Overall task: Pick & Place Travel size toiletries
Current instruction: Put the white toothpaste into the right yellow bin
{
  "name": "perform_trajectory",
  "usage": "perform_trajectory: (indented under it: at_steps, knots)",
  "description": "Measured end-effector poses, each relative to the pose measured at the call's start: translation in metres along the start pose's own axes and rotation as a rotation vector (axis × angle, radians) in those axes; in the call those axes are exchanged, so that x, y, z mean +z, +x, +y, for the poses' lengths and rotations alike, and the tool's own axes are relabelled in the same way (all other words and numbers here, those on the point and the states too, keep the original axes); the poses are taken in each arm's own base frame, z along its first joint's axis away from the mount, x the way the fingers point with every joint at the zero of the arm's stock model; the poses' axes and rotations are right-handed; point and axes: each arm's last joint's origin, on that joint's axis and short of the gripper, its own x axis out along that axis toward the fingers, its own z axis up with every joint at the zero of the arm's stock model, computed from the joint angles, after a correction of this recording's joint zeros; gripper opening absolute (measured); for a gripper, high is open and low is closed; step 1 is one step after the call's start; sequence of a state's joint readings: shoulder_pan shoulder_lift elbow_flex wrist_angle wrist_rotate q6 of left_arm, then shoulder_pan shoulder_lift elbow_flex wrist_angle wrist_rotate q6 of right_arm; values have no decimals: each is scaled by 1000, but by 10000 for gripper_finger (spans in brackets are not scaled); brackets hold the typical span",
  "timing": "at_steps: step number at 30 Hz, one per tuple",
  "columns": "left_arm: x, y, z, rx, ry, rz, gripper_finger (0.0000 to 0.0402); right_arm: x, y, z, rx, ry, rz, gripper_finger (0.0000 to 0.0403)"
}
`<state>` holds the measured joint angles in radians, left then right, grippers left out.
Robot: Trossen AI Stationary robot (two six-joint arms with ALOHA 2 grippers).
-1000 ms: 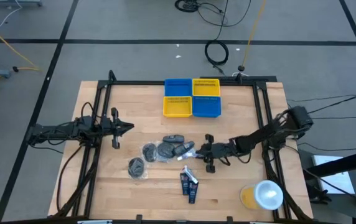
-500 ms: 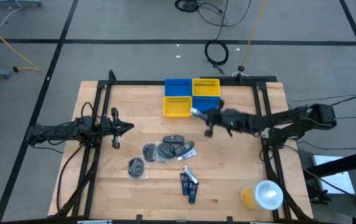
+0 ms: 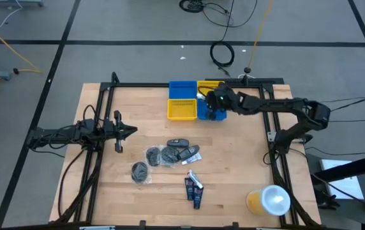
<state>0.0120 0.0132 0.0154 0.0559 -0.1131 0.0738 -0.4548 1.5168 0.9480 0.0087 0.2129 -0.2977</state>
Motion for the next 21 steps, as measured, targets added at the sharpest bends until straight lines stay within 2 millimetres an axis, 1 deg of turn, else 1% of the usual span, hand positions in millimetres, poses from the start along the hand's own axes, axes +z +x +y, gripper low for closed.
perform_trajectory:
  at_steps: [5, 8, 10, 13, 15, 21]
  knots:
    - [0, 0, 0, 0, 0, 0, 26, 9, 19, -17, -132, -115, 134, 84]
    - [0, 0, 0, 0, 0, 0, 26, 7, 29, -23, -131, -184, 208, 84]
    - [0, 0, 0, 0, 0, -1, 26, 7, 39, -26, -136, -208, 217, 84]
    - [0, 0, 0, 0, 0, -1, 26, 0, 51, -30, -131, -250, 265, 86]
    - [0, 0, 0, 0, 0, -1, 26, -3, 58, -33, -135, -248, 277, 88]
    - [0, 0, 0, 0, 0, 0, 26, -12, 65, -37, -126, -224, 321, 99]
